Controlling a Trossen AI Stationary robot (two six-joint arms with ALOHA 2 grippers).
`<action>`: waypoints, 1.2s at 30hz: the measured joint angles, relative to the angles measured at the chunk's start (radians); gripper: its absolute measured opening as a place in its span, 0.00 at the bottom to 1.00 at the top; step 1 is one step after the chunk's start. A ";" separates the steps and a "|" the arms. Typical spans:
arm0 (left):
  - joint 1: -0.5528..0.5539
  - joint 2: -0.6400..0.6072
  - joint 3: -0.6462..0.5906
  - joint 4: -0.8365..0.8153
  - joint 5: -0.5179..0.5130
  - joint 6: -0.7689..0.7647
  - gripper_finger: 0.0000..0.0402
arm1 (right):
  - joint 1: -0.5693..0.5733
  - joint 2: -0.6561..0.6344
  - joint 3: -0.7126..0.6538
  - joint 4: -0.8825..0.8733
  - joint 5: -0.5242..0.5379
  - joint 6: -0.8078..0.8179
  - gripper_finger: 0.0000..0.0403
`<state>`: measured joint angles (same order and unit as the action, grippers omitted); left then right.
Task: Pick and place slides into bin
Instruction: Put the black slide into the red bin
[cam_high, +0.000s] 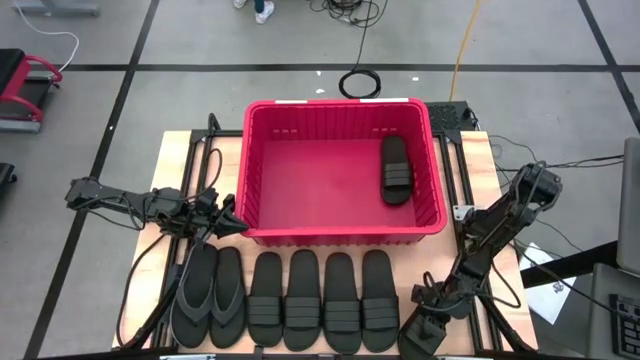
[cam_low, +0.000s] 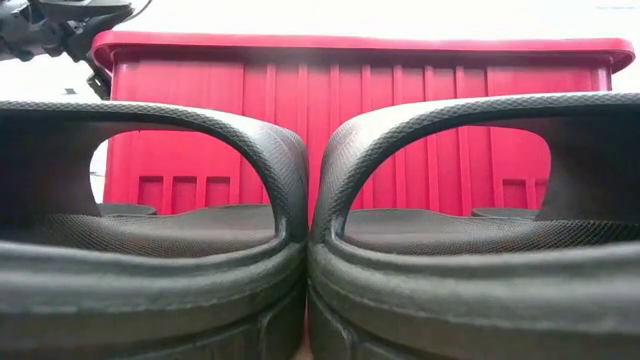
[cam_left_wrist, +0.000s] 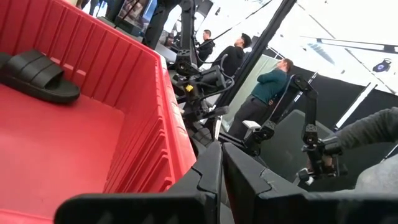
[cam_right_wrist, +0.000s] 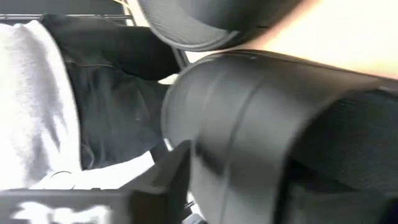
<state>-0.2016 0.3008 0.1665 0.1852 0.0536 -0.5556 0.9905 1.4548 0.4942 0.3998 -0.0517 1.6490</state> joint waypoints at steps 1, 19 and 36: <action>0.000 0.000 0.000 0.000 0.000 0.000 0.06 | 0.000 -0.003 0.000 0.003 0.000 0.000 0.27; 0.000 0.000 0.000 -0.001 -0.001 -0.005 0.06 | 0.000 -0.224 0.177 -0.045 -0.002 -0.220 0.01; 0.000 0.000 0.000 0.003 -0.010 -0.007 0.06 | -0.159 -0.375 0.762 -1.153 0.158 -0.776 0.01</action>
<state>-0.2016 0.3008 0.1665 0.1879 0.0437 -0.5625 0.8316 1.0799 1.2561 -0.7527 0.1068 0.8728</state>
